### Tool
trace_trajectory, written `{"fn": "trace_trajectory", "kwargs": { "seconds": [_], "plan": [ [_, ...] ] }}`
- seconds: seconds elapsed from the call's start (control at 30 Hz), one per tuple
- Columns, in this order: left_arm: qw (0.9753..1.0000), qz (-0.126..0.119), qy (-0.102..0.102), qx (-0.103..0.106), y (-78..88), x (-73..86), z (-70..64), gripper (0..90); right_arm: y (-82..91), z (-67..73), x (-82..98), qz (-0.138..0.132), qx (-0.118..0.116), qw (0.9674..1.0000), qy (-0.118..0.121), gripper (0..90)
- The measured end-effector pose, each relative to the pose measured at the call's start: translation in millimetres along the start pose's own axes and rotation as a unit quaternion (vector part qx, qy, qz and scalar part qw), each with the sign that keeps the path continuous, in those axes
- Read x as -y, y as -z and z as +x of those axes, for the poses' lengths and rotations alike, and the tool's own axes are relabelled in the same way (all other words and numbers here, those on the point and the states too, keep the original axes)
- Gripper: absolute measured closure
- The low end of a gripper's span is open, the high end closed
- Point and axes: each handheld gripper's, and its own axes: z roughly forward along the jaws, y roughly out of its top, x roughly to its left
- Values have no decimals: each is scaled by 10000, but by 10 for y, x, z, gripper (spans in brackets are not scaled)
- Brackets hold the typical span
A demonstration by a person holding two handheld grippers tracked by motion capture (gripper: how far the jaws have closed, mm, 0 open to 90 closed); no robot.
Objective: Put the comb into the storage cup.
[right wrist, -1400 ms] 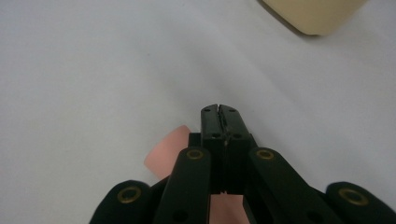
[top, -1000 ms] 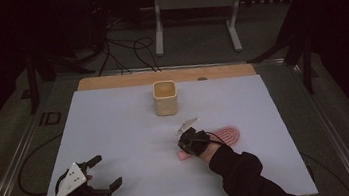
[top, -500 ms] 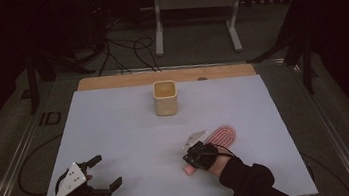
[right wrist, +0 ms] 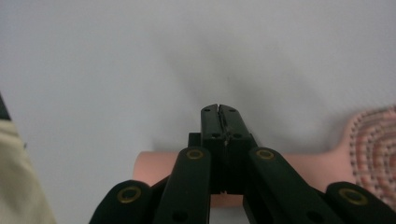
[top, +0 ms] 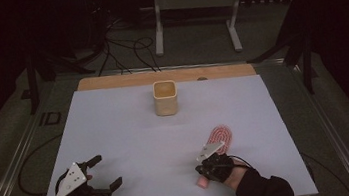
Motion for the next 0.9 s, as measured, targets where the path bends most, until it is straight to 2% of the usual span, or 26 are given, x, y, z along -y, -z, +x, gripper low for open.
{"fn": "trace_trajectory", "kwargs": {
  "seconds": [0.47,0.63,0.9],
  "plan": [
    [10000,8,1,-10,-1,0,-1,1,255,-79,310,123,171,9996,-190,900],
    [10000,18,1,-7,-3,1,0,2,347,-166,449,210,293,9987,-357,900],
    [10000,27,1,-9,-8,2,2,2,428,-303,607,422,456,9972,-420,900]
  ]
}}
